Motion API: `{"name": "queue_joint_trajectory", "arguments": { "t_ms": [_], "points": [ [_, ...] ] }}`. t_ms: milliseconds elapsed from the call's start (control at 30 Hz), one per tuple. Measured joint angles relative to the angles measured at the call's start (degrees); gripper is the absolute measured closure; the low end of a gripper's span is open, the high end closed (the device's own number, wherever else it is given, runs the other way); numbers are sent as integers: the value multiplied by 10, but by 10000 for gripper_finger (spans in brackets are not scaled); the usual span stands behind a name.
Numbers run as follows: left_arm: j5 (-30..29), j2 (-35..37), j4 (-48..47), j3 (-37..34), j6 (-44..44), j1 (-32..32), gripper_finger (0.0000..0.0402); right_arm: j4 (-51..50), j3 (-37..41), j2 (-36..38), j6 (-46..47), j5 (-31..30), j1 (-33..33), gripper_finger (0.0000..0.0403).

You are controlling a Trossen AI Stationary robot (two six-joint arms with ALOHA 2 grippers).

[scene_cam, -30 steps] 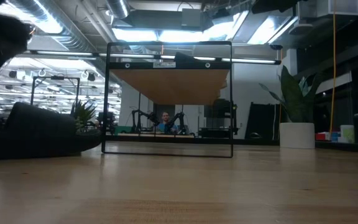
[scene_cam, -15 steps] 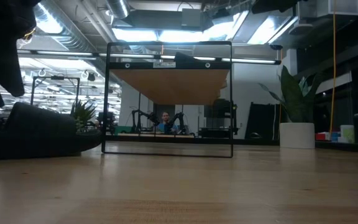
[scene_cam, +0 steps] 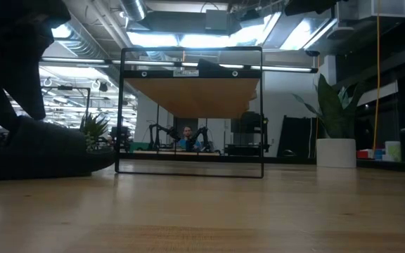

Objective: Pick and place slides into the shelf
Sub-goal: Put the black slide on the shelf

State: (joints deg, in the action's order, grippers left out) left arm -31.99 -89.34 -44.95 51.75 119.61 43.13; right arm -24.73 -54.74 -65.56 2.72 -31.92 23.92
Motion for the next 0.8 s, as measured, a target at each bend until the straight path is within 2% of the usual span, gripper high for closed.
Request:
{"name": "queue_joint_trajectory", "arguments": {
  "t_ms": [533, 800],
  "points": [
    [-6, -23, 9, -1, 17, 0, 239, 0, 0, 0, -2, 0, 0, 400],
    [-35, -30, 13, -1, 33, 0, 239, 0, 0, 0, -2, 0, 0, 400]
  ]
}}
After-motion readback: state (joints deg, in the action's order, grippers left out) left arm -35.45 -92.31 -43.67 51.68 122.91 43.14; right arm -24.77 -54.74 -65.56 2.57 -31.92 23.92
